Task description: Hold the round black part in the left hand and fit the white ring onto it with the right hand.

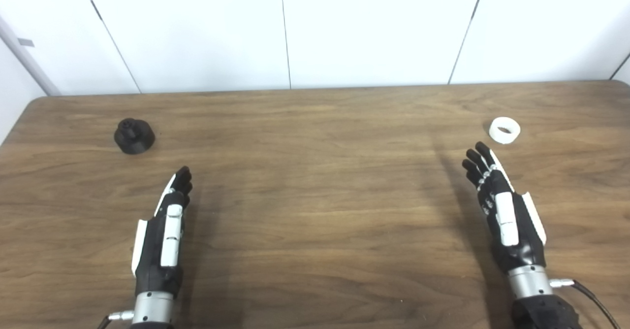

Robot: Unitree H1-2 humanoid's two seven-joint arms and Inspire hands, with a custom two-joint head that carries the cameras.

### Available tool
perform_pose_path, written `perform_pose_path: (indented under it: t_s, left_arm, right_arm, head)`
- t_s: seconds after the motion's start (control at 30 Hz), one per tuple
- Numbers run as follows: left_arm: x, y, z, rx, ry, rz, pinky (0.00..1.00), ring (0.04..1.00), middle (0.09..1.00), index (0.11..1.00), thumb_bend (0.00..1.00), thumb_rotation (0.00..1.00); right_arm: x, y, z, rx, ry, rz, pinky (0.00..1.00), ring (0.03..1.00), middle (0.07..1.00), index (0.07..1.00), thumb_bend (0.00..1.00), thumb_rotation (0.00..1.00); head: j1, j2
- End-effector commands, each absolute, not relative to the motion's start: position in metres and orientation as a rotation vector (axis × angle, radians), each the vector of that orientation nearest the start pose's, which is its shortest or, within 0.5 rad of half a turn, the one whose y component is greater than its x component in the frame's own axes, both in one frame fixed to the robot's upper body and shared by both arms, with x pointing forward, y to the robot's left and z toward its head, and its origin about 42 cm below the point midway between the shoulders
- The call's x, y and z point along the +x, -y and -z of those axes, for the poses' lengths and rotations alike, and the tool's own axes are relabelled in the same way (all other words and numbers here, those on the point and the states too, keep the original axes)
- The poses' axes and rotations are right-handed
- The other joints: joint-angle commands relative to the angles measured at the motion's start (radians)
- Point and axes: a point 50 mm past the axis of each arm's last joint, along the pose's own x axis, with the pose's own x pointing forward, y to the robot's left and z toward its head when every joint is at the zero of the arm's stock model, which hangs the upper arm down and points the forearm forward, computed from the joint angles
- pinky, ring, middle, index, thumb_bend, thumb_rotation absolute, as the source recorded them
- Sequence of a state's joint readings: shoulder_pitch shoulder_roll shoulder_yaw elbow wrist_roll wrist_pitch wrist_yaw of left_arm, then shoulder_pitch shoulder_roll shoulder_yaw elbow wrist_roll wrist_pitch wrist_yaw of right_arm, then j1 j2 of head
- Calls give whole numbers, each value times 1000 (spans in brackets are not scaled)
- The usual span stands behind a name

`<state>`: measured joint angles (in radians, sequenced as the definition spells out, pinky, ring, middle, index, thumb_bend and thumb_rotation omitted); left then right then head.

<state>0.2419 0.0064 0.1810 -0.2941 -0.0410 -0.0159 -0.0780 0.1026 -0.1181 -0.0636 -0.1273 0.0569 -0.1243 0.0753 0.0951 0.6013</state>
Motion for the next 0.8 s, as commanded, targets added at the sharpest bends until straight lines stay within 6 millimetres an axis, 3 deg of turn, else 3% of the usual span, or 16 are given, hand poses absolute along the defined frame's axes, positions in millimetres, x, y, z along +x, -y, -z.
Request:
perform_pose_path:
  t_s: [0.0, 0.43, 0.77]
  left_arm:
    - [171, -276, -117, 58, 51, -169, 1000, 974, 961, 949, 493, 940]
    - [172, -275, -117, 60, 53, -165, 1000, 970, 958, 947, 480, 936]
    - [173, -264, -111, 74, 42, -165, 1000, 963, 954, 940, 493, 886]
  right_arm:
    - [235, 274, -89, -76, 69, 14, 949, 924, 933, 948, 557, 1000]
    - [236, 274, -90, -87, 66, 11, 963, 923, 934, 950, 547, 1000]
    - [235, 286, -87, -116, 65, 7, 946, 919, 938, 958, 512, 1000]
  head:
    - [1, 0]
    - [13, 4]
    - [155, -37]
